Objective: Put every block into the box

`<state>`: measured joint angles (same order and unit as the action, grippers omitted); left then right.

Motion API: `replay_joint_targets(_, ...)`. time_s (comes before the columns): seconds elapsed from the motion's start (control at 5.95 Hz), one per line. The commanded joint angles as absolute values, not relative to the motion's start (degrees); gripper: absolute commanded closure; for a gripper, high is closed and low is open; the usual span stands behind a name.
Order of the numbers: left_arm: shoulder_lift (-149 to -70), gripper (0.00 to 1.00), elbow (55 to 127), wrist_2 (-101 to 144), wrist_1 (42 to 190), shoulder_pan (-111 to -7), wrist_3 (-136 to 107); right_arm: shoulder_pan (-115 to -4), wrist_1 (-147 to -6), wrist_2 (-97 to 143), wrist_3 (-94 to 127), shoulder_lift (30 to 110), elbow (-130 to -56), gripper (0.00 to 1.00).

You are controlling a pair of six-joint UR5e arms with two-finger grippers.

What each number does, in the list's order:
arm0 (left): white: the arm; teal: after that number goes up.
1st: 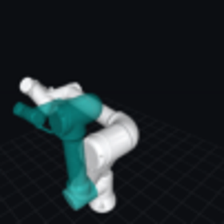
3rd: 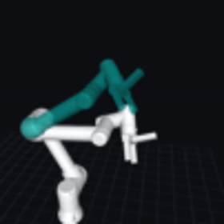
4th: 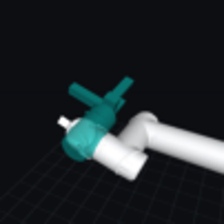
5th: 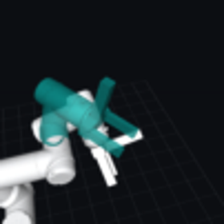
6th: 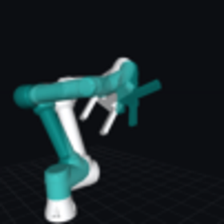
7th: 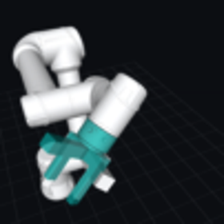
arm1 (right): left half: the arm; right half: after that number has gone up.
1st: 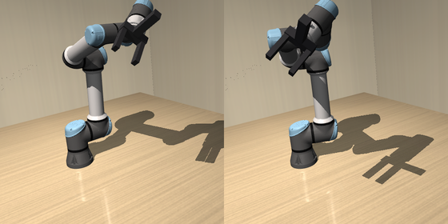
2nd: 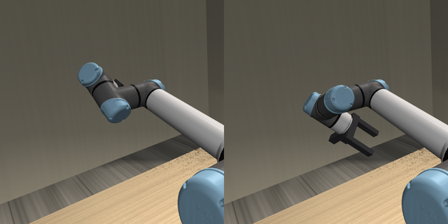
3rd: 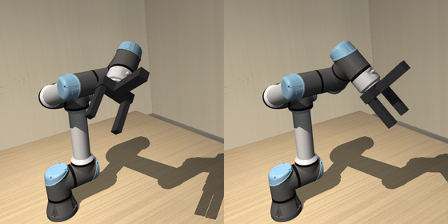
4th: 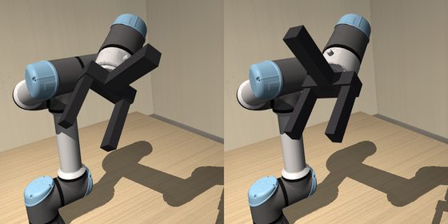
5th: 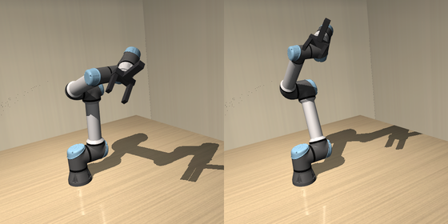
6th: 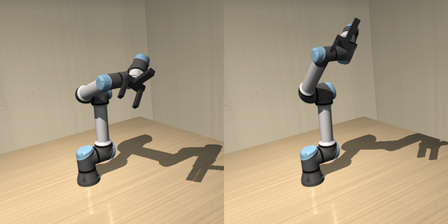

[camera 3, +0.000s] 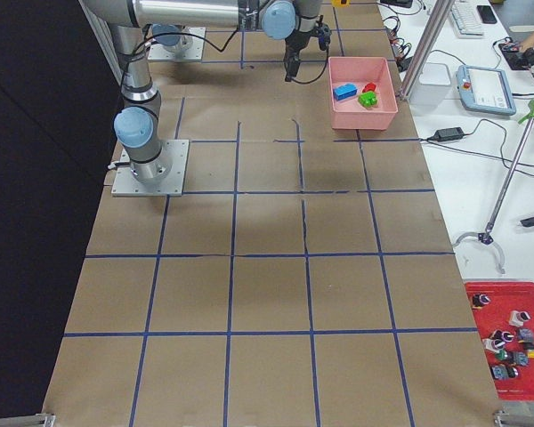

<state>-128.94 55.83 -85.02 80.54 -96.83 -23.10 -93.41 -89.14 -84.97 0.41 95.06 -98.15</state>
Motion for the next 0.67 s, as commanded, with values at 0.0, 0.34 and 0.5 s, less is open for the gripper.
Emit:
replay_joint_targets(0.0, -137.68, 0.83, 53.45, -84.82, 69.67, -102.63, -33.36, -93.43, -89.47, -85.6, 0.53, 97.91, -99.23, 0.0)
replay_joint_targets(0.34, -141.58, 0.42, 52.91, -85.08, 66.19, -103.97, -33.84, -93.51, -89.21, -92.73, 1.05, 97.99, -99.23, 0.0)
replay_joint_targets(0.5, -141.33, 0.01, 53.0, -85.08, 66.18, -104.15, -33.84, -93.25, -88.95, -91.85, 0.53, 97.74, -99.4, 0.0)
